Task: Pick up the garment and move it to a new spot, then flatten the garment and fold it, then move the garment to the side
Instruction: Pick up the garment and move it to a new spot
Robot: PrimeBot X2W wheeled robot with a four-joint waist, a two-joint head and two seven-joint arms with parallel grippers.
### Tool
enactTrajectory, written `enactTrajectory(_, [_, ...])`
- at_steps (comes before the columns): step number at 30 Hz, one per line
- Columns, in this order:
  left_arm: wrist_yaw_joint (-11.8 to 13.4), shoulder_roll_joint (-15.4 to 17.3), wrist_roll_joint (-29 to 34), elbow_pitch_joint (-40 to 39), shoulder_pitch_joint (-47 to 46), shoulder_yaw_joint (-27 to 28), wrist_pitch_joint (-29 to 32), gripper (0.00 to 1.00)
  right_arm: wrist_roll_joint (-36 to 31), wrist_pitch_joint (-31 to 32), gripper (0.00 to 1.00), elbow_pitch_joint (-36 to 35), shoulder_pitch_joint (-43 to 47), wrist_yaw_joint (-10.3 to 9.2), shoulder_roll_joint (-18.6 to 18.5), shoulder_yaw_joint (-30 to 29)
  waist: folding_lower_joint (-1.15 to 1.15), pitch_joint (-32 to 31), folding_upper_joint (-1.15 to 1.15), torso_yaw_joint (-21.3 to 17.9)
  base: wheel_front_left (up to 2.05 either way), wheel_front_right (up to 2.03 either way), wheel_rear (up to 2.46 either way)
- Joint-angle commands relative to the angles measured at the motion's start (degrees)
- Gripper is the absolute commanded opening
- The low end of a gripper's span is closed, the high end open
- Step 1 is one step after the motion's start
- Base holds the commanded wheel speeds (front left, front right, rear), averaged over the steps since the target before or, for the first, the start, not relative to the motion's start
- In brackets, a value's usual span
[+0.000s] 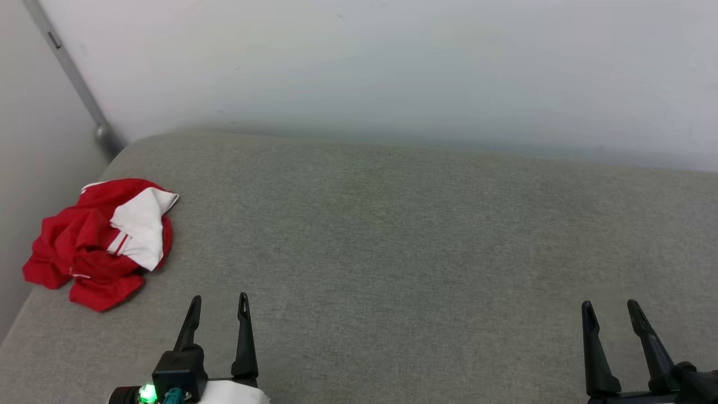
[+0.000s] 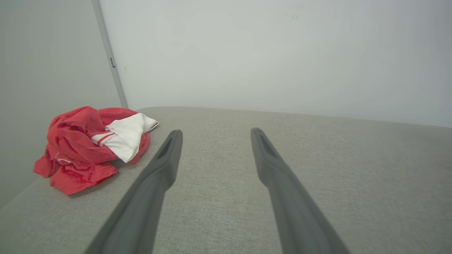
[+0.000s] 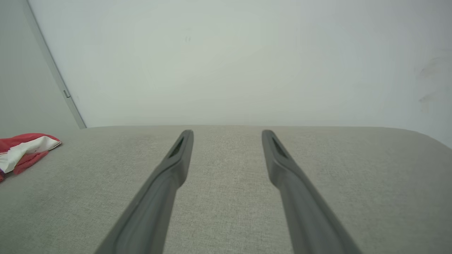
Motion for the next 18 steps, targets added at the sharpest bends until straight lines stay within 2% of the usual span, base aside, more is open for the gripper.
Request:
enactTrajectory(1, [0.19,-0.07,0.39,-0.15,-0.50,0.36,-0.30,1.00,0.15,-0.12,1.00,-0.15,0.84,-0.02,0.11,0.08,0.00,-0.02,0.00,2.04,0.00,0.00,0.00])
enactTrajectory(8, [0.42,-0.06,0.52,-0.41,-0.02,1.33,-0.24,1.00,0.51,-0.12,1.00,-0.23,1.11,-0.02,0.11,0.23,0.00,-0.24,0.00,6.67,0.00,0.00,0.00])
enactTrajectory(18, [0.06,-0.07,0.70,-0.21,0.21,2.84,-0.24,1.00,0.38,-0.12,1.00,-0.21,2.25,-0.02,0.11,0.38,0.00,-0.83,0.00,15.32,0.00,0.00,0.00])
